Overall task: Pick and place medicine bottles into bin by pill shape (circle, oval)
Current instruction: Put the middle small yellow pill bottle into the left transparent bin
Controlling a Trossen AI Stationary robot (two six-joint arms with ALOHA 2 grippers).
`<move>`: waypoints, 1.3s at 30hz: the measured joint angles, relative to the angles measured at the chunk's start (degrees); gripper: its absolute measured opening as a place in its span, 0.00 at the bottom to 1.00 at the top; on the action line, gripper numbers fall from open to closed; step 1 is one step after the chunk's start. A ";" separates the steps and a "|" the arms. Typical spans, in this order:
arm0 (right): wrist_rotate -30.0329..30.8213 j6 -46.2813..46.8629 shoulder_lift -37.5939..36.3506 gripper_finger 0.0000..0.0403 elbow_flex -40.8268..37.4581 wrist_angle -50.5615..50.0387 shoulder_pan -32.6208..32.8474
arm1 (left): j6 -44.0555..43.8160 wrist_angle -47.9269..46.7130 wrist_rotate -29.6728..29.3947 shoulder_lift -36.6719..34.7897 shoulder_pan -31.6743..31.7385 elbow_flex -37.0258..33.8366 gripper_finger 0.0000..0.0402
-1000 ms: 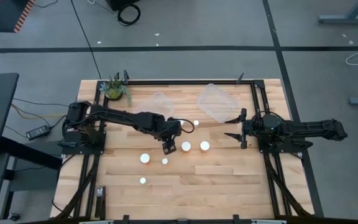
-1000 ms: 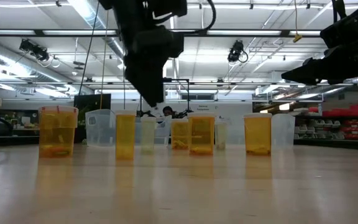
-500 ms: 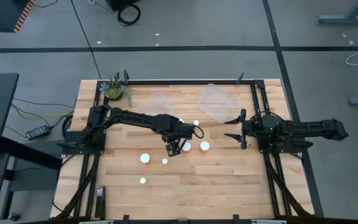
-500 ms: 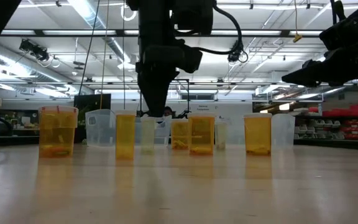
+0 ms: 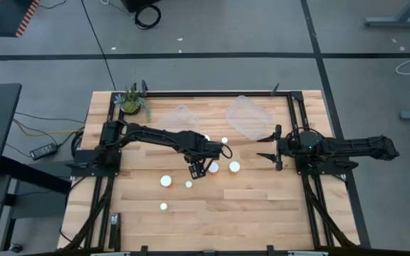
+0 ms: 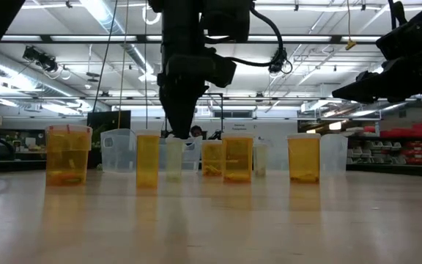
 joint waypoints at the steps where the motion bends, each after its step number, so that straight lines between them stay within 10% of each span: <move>1: 0.00 0.00 0.00 0.63 0.00 0.00 0.00 | 0.00 0.10 -0.09 0.00 0.00 0.00 0.61; 39: -0.02 0.02 0.02 0.63 0.00 -0.04 0.00 | 3.28 6.79 -2.34 2.38 -1.79 -6.47 0.31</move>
